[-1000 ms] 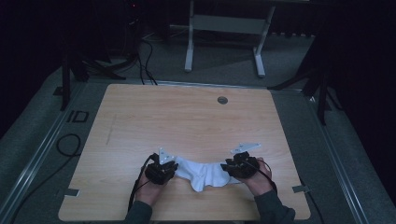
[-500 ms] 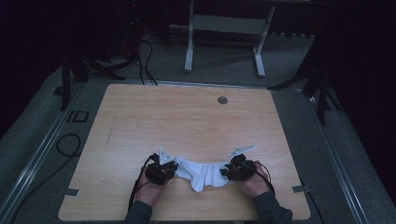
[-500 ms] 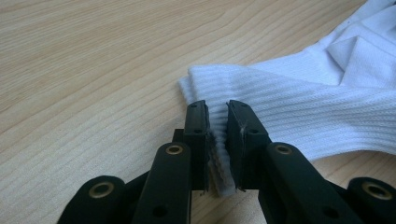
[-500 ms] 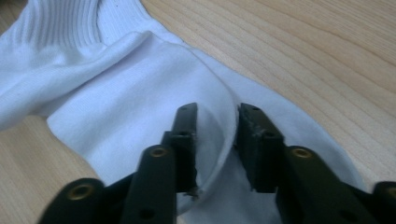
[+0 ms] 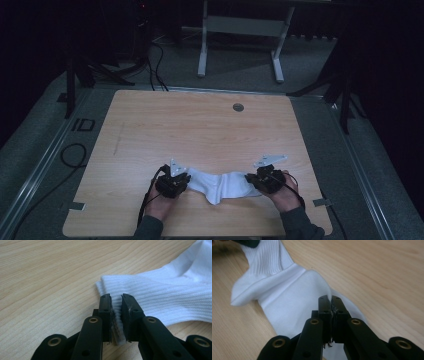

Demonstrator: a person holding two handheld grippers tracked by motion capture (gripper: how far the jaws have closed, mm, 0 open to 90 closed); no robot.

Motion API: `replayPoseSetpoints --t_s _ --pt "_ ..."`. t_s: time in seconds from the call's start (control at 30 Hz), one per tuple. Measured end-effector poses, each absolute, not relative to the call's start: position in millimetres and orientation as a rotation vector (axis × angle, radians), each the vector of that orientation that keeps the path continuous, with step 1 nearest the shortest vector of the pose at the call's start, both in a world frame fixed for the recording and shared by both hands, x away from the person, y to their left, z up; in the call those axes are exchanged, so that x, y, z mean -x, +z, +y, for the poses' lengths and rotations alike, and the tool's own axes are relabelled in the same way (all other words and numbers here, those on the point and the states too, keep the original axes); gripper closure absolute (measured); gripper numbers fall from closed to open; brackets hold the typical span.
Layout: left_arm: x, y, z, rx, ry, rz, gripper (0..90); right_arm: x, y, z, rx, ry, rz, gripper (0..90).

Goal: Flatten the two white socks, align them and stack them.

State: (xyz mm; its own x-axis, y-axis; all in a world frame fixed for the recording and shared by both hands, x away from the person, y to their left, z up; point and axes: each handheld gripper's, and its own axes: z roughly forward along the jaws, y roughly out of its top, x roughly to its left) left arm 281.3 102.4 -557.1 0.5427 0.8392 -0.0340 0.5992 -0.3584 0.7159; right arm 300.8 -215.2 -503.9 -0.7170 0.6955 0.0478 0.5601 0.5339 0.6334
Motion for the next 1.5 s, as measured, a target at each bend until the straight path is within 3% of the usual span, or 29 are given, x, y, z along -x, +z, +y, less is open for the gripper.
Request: replayPoseSetpoints --t_s 0.6,1.3,1.47,1.5 --pt "-281 -557 102 -2.088 0.447 1.156 78.4 -299 -479 -257 -1.153 1.003 2.430 87.7" --pt "-280 -557 102 -2.090 0.454 1.155 78.4 -321 -537 -259 -1.298 0.899 2.507 84.5" --pt "-280 -557 102 -2.087 0.453 1.157 78.4 -324 -540 -261 -1.317 0.899 2.501 77.8" --pt "-281 -557 102 -2.086 0.451 1.158 78.4 -324 -538 -262 -1.334 0.973 2.525 65.5"
